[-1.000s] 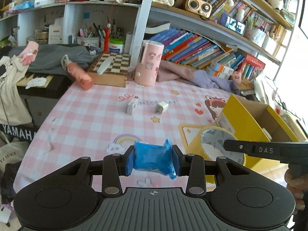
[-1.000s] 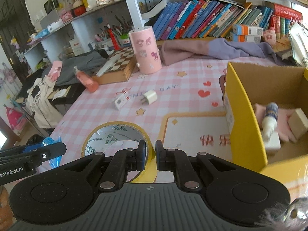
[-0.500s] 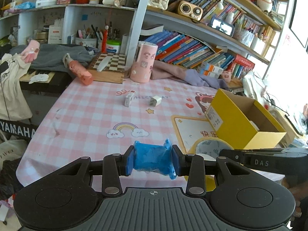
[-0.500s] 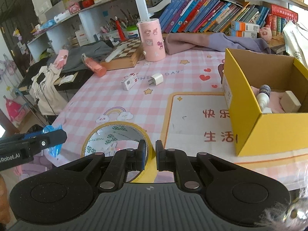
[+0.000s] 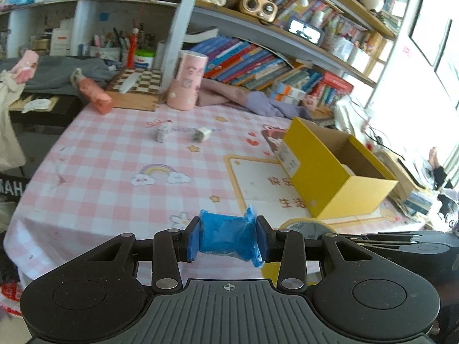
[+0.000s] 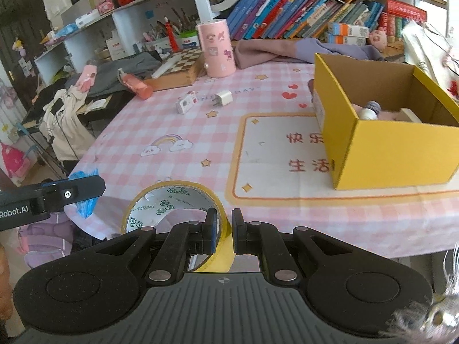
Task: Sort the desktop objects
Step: 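Lift the tape roll and blue packet with both tools toward the yellow box, then carry the tape roll and blue packet with both tools over the box opening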
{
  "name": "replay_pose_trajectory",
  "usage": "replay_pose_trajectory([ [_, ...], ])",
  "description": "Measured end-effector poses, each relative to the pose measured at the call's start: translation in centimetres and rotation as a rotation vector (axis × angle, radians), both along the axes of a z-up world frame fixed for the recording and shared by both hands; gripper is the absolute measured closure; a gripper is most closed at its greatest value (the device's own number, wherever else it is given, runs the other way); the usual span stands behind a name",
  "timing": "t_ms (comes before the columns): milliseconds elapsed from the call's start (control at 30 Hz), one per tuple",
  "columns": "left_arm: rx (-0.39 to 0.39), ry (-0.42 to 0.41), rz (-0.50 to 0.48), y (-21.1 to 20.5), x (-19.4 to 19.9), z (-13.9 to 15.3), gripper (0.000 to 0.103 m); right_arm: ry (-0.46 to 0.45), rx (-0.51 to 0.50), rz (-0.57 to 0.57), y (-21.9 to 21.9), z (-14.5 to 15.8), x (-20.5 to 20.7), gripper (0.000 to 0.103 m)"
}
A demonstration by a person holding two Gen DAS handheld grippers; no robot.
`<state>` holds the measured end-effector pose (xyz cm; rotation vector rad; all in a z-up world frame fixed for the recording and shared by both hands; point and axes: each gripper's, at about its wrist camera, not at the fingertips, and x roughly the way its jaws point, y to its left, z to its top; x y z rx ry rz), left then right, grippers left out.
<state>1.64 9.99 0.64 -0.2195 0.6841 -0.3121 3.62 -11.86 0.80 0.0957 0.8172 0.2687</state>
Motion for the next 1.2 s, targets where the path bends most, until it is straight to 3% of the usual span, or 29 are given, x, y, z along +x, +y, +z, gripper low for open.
replay_pose_trajectory([
  [733, 0.015, 0.023, -0.307, -7.2, 0.4, -0.6, 0.065, 0.037, 0.005, -0.255, -6.0, -0.4, -5.3, 0.094],
  [1200, 0.009, 0.021, -0.407, -9.8, 0.4, -0.7, 0.065, 0.043, -0.005, -0.362, -7.9, 0.1, -7.6, 0.094],
])
